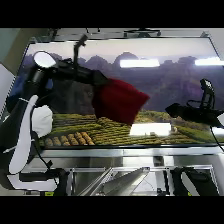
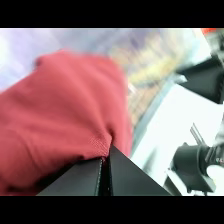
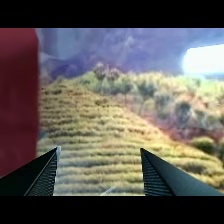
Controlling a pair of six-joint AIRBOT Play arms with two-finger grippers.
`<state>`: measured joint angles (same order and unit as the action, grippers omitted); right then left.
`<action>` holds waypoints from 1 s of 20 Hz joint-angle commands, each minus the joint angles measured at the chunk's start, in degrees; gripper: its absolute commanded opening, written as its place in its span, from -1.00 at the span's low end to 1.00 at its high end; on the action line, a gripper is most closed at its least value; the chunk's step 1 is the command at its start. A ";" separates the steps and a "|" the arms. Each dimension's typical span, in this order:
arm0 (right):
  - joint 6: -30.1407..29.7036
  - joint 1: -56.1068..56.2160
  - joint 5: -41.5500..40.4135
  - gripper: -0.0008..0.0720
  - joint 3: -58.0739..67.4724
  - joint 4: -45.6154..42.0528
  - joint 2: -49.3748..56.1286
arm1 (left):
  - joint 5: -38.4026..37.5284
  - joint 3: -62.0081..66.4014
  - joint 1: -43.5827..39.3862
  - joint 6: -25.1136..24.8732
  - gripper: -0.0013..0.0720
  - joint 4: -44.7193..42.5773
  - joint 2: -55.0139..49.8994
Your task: Fold the shirts.
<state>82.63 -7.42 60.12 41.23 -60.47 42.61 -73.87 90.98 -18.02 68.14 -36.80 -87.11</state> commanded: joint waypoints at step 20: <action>-7.19 2.62 -6.29 0.61 -1.70 0.39 26.80 | 16.50 -35.15 1.40 -8.57 0.94 5.86 -1.33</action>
<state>76.58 -5.06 56.60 39.55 -60.16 61.87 -62.33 60.40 -14.74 63.72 -36.86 -87.29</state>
